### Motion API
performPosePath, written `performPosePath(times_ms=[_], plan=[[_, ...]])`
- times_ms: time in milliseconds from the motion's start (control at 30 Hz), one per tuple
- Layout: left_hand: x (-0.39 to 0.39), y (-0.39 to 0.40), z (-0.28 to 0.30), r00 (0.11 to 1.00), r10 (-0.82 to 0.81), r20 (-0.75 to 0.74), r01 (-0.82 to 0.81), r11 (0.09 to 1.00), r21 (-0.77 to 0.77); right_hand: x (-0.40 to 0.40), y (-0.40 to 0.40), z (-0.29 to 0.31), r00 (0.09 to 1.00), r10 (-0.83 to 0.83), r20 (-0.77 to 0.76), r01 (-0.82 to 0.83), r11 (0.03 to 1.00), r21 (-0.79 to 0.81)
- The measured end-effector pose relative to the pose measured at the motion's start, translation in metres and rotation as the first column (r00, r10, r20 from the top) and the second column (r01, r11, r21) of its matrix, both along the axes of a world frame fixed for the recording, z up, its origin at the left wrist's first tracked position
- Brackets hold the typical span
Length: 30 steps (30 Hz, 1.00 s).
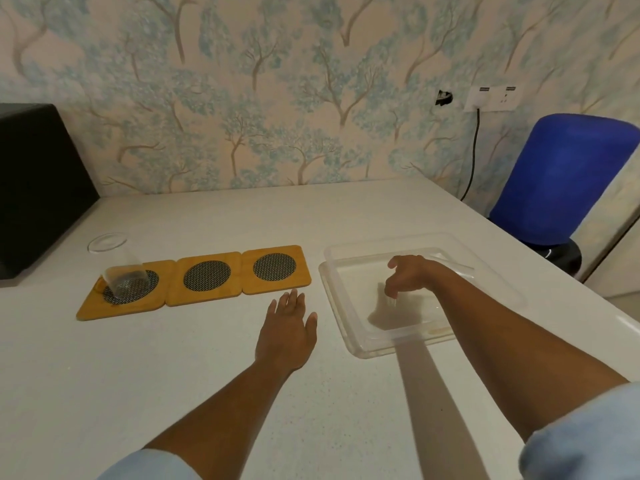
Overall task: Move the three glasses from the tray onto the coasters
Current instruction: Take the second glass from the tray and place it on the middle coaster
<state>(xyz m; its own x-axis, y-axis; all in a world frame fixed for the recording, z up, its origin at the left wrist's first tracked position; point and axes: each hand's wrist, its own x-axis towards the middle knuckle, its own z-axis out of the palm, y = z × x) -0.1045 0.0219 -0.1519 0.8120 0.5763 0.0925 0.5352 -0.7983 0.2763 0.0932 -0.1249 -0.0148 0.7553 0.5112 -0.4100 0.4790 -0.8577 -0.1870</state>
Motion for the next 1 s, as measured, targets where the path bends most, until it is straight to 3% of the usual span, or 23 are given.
performPosePath(times_ms=[133,300,467,667,767,1000], plan=[[0.001,0.001,-0.001,1.000,0.000,0.000,0.000,1.000,-0.012,-0.004,-0.001,0.008,0.997,0.062,-0.039,-0.068,0.984,-0.162],[0.002,0.002,-0.005,1.000,-0.009,-0.002,0.009,1.000,-0.011,-0.003,-0.005,0.007,0.986,0.168,0.025,-0.148,0.923,-0.355],[0.002,0.002,-0.005,1.000,-0.015,0.005,0.015,1.000,-0.015,-0.001,-0.008,-0.004,0.968,0.215,0.130,-0.154,0.916,-0.371],[0.000,0.002,-0.006,1.000,-0.023,0.011,0.023,0.999,-0.030,-0.008,-0.007,-0.005,0.975,0.150,0.164,-0.119,0.976,-0.182],[0.000,0.003,-0.005,0.999,-0.030,0.014,0.031,0.999,-0.022,-0.010,0.000,0.001,0.979,0.115,0.170,-0.117,0.993,0.006],[0.001,0.002,-0.004,0.999,-0.018,0.027,0.018,1.000,0.008,-0.026,0.037,0.035,0.985,-0.012,0.170,-0.071,0.878,0.474]])
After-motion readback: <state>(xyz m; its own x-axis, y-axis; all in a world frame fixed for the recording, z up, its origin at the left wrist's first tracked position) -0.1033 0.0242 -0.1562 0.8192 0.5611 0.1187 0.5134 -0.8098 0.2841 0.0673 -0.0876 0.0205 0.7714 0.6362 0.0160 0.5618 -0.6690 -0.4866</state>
